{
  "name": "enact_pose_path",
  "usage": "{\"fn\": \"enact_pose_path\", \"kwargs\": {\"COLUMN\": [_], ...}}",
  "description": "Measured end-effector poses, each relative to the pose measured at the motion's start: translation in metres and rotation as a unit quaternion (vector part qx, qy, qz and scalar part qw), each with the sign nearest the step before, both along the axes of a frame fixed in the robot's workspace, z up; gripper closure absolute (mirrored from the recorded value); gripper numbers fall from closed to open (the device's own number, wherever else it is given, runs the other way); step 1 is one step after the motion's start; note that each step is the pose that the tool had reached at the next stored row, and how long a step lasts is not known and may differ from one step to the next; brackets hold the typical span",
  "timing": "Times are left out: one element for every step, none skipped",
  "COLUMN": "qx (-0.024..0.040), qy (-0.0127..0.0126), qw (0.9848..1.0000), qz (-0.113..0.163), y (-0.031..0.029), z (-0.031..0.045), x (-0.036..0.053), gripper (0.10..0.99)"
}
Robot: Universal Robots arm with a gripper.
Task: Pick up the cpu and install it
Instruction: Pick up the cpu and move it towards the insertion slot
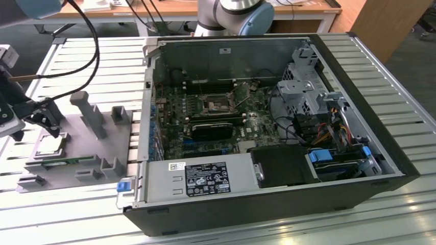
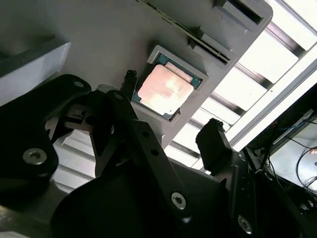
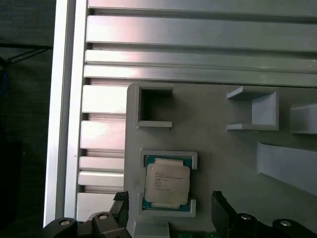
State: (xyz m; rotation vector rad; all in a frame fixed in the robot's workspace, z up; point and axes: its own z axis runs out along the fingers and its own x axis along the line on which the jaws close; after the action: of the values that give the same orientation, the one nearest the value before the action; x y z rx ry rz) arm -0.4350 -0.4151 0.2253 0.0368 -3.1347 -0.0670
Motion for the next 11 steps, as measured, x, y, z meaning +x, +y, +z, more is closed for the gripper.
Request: {"fn": "enact_pose_path", "kwargs": {"qx": [0.0, 0.0, 0.0, 0.0001, 0.0001, 0.0001, 0.0001, 0.0, 0.0, 0.0, 0.0001], "qy": [0.0, 0.0, 0.0, 0.0, 0.0, 0.0, 0.0, 0.0001, 0.0001, 0.0001, 0.0], "qw": [1.0, 1.0, 1.0, 1.0, 1.0, 1.0, 1.0, 1.0, 1.0, 1.0, 1.0], "qz": [0.0, 0.0, 0.0, 0.0, 0.0, 0.0, 0.0, 0.0, 0.0, 0.0, 0.0], "y": [0.0, 0.0, 0.0, 0.0, 0.0, 0.0, 0.0, 0.0, 0.0, 0.0, 0.0], "z": [-0.0009, -0.0018, -0.0025, -0.0034, -0.0045, -0.0053, -0.006, -0.0064, -0.0068, -0.0071, -0.0075], "x": [0.0, 0.0, 0.0, 0.0, 0.0, 0.0, 0.0, 0.0, -0.0001, 0.0, 0.0], "gripper": [0.325, 0.325, 0.325, 0.325, 0.325, 0.325, 0.325, 0.325, 0.325, 0.325, 0.325]}}
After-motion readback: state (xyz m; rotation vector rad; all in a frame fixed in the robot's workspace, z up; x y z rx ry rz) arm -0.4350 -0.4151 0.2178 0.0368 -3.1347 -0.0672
